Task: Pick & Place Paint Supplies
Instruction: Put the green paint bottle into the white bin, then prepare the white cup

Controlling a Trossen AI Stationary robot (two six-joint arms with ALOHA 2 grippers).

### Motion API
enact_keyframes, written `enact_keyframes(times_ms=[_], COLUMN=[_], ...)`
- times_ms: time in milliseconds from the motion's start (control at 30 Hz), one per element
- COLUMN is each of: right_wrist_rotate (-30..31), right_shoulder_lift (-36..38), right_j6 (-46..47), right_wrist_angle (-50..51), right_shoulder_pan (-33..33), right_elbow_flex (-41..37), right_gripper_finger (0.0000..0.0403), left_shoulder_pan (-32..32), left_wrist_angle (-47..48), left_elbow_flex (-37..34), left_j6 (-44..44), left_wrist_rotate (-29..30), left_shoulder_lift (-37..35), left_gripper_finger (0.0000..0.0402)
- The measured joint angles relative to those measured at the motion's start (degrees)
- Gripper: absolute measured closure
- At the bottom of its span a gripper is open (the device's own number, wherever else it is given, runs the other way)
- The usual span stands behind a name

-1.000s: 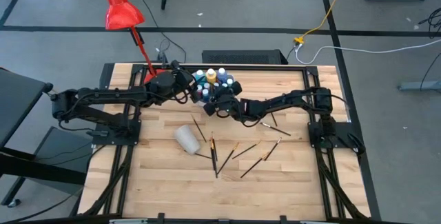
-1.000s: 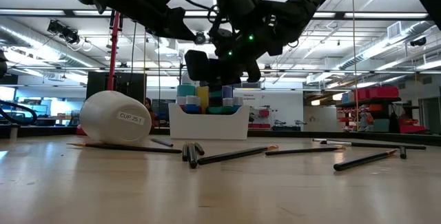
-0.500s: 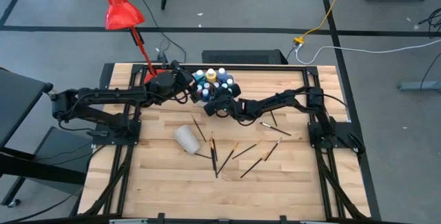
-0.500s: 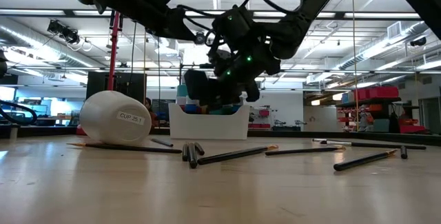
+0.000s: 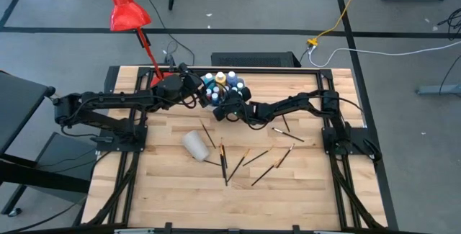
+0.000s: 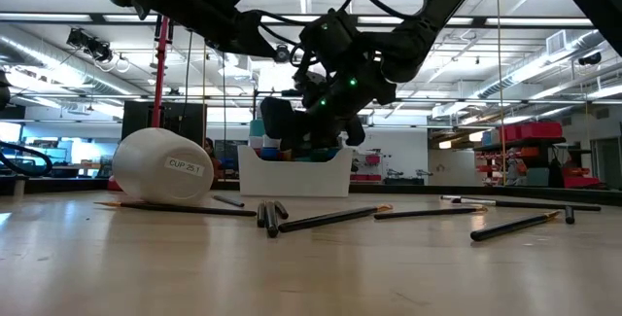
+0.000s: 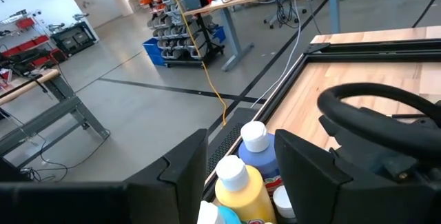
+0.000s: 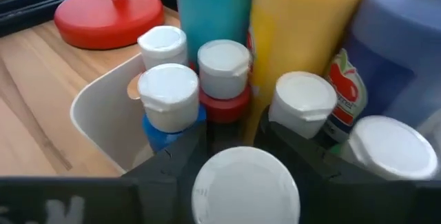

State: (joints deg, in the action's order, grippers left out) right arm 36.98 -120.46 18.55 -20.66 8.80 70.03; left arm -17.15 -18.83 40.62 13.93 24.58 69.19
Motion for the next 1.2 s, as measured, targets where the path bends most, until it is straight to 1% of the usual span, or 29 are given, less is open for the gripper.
enact_keyframes(times_ms=[233, 433, 600, 700, 867, 967, 1033, 1133, 1200], right_wrist_rotate=[-0.69, -3.41, -3.53, -3.47, -3.41, -3.58, -3.43, -3.17, -3.03], right_shoulder_lift=[-0.22, -0.22, -0.22, -0.22, 1.36, 4.87, 7.78, 12.56, 15.29], right_j6=[-5.34, -5.99, -6.03, -7.23, -11.98, -12.54, -14.64, -17.34, -17.45], right_wrist_angle=[-2.98, -3.71, -4.31, -6.37, -8.81, -6.04, -1.71, 5.13, 8.8], right_shoulder_pan=[0.24, 0.92, 0.91, 0.47, -1.23, -2.75, -3.84, -5.5, -6.48], right_elbow_flex=[-0.1, -0.1, -0.1, -0.1, -0.1, -0.04, -0.03, -0.03, 0.03], right_gripper_finger=[0.0239, 0.0225, 0.0206, 0.0198, 0.0198, 0.0199, 0.0199, 0.0199, 0.0199], left_shoulder_pan=[0.0, 0.0, 0.0, -0.01, 0.0, 0.77, 1.84, 4.2, 5.93], left_wrist_angle=[0.06, 0.15, 0.15, 0.15, 1.56, 2.99, 4.39, 8.02, 12.06], left_elbow_flex=[0.0, 0.0, 0.0, 0.0, 0.0, 0.0, 0.0, 0.09, 0.09], left_j6=[-0.06, -0.11, -0.15, -0.17, -0.22, -0.2, -0.22, -0.57, -2.99], left_wrist_rotate=[0.0, 0.0, 0.0, 0.0, -2.15, -4.06, -4.22, -3.09, -1.79], left_shoulder_lift=[0.0, 0.0, 0.0, 0.0, 0.0, 0.0, -0.67, -2.72, -4.44], left_gripper_finger=[0.0224, 0.0224, 0.0224, 0.0224, 0.0224, 0.0224, 0.0224, 0.0224, 0.0224])
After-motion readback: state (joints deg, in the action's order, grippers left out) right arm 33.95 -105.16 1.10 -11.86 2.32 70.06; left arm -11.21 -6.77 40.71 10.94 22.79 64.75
